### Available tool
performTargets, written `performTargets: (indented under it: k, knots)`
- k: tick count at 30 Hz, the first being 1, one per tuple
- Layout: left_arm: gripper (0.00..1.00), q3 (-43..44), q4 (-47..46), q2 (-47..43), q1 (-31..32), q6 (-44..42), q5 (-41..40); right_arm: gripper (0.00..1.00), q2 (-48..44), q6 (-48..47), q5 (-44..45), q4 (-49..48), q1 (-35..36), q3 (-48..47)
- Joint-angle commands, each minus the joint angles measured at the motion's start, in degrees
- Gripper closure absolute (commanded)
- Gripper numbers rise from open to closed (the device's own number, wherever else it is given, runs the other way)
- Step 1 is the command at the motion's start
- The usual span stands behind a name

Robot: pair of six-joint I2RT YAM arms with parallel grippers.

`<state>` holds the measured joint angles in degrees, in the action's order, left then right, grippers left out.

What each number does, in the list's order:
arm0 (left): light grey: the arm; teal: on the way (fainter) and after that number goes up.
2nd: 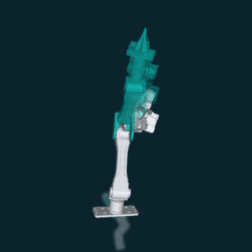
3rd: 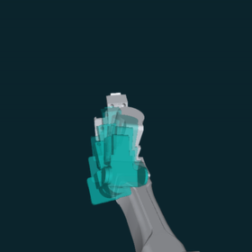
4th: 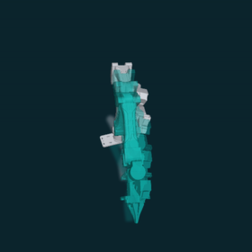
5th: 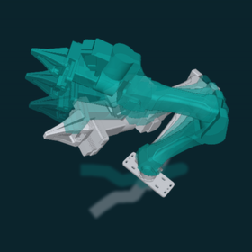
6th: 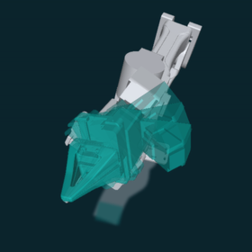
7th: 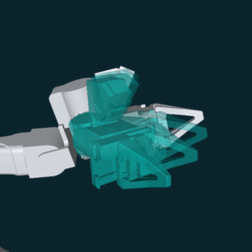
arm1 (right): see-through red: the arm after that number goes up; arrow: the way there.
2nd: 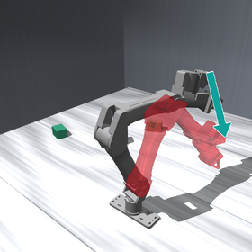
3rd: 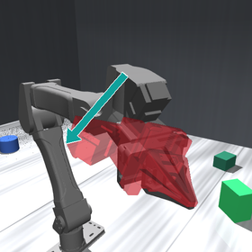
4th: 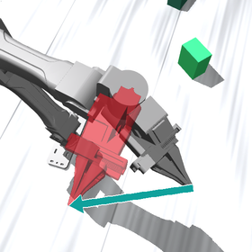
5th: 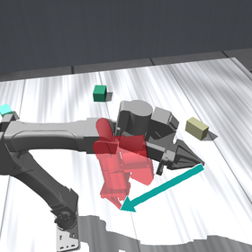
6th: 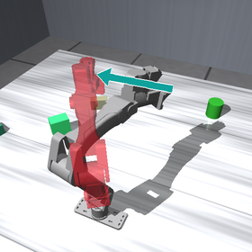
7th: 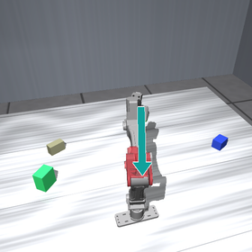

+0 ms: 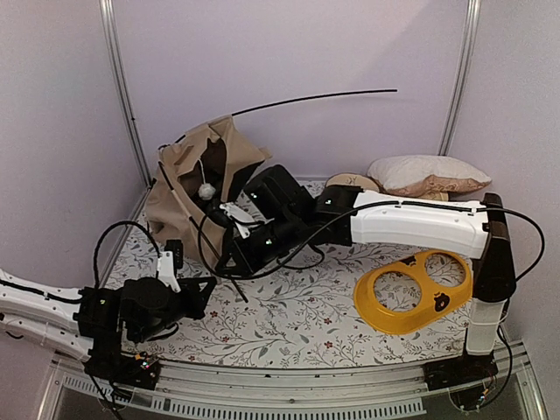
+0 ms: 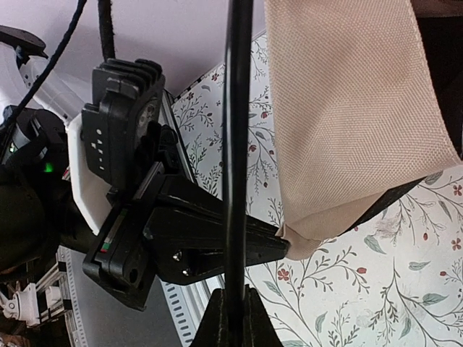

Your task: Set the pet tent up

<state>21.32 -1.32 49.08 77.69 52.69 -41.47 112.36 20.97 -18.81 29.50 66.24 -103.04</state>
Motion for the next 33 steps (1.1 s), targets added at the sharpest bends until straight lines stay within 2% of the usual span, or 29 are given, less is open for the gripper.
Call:
performTargets:
  k: [1,7,13,16,18,22,25,29,33]
  knots:
    - [1.00,-0.16,8.04,-1.96,3.34,1.63,5.84,1.00,-3.56,2.06,7.08,-15.33,-3.15,3.41]
    - [1.00,-0.12,9.43,-7.05,3.41,-2.36,13.15,1.00,-6.05,6.12,9.88,-24.36,-3.30,10.42]
    - [1.00,-1.24,11.74,-8.43,4.63,-2.82,19.19,1.00,-5.47,8.21,9.71,-32.70,-3.40,8.85]
    - [1.00,-1.41,12.97,-7.58,5.43,-2.70,19.55,1.00,-4.48,8.75,9.35,-35.01,-3.40,7.39]
    - [1.00,-1.11,15.40,-6.79,5.51,-1.27,17.71,1.00,-3.50,8.51,8.95,-34.81,-3.40,6.35]
    - [1.00,1.37,22.37,-6.53,5.49,4.74,8.86,1.00,-2.97,8.54,8.19,-28.95,-3.44,5.96]
    - [1.00,4.20,25.05,-6.59,5.39,7.39,2.78,1.00,-4.87,9.46,8.06,-27.99,-2.94,9.82]
    - [1.00,8.81,25.13,-6.11,4.92,4.32,-2.62,1.00,-6.43,12.36,8.17,-27.71,-1.66,13.83]
    - [1.00,12.51,23.94,-4.90,2.17,-0.97,-3.01,1.00,-5.89,13.80,8.52,-27.66,0.10,14.52]
